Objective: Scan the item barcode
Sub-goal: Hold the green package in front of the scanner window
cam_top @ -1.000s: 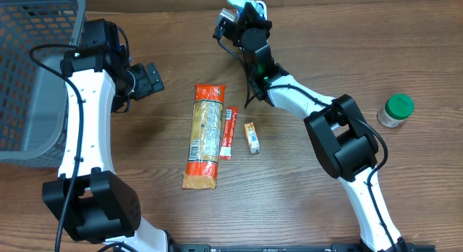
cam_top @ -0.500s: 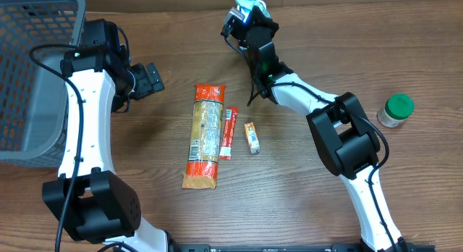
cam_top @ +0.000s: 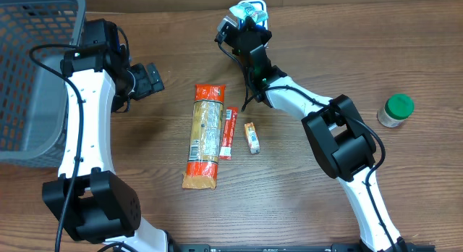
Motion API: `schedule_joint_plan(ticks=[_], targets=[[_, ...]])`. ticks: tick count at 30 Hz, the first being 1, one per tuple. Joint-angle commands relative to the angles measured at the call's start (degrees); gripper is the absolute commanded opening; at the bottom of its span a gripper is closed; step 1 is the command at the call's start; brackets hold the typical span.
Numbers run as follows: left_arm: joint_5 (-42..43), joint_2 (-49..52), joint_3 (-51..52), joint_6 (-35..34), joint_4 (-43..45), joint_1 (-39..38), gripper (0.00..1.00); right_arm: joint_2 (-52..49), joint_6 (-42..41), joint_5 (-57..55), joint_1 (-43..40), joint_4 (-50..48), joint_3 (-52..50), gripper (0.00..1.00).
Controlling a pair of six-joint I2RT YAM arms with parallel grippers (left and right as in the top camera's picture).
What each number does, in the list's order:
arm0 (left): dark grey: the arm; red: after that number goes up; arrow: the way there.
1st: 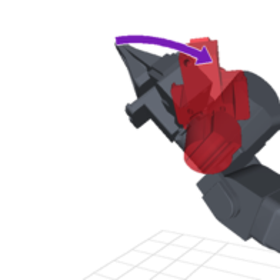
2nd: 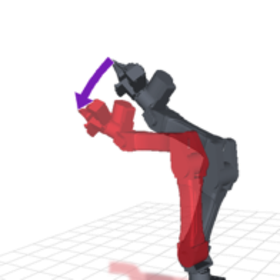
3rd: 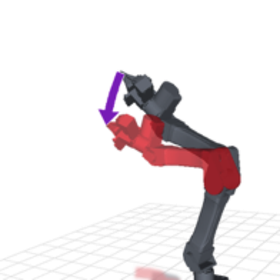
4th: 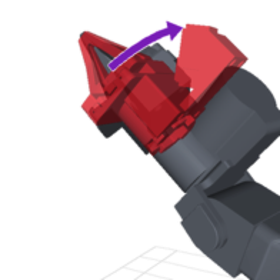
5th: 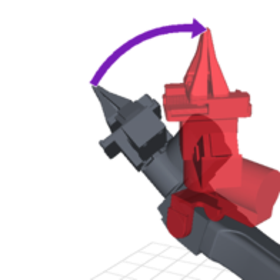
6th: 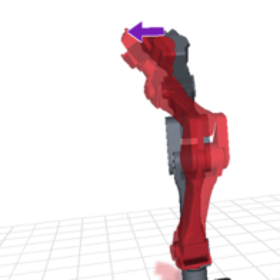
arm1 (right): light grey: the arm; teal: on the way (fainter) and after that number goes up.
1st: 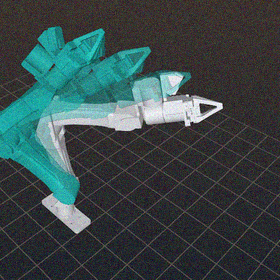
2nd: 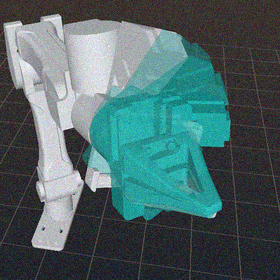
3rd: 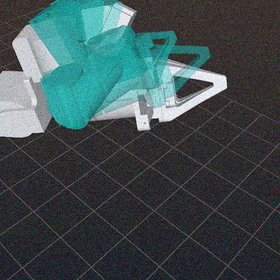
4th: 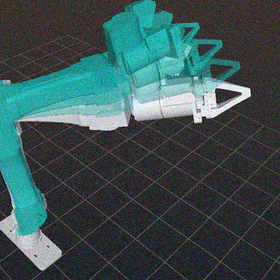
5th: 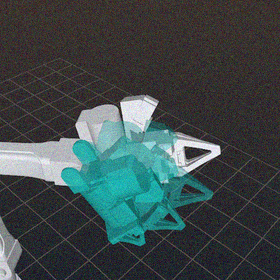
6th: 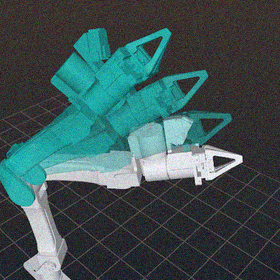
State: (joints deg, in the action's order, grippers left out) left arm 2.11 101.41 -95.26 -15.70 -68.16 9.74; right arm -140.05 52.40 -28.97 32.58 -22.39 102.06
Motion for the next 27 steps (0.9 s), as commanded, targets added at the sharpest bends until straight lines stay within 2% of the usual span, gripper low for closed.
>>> schedule_joint_plan(ticks=[1,12,21,27], targets=[[-0.2,0.1,-1.0,0.9,-0.1,-0.4,1.0,-0.3,-1.2,0.1,0.0,0.9,0.6,0.04],[-0.2,0.1,-1.0,0.9,-0.2,-0.4,1.0,0.0,-1.7,-1.4,0.4,1.6,0.6,0.04],[-0.2,0.1,-1.0,0.9,-0.2,-0.4,1.0,0.0,-1.8,-1.5,2.6,6.7,0.6,0.04],[-0.2,0.1,-1.0,0.9,-0.2,-0.4,1.0,0.0,-8.2,-2.5,2.8,8.2,0.6,0.03]])
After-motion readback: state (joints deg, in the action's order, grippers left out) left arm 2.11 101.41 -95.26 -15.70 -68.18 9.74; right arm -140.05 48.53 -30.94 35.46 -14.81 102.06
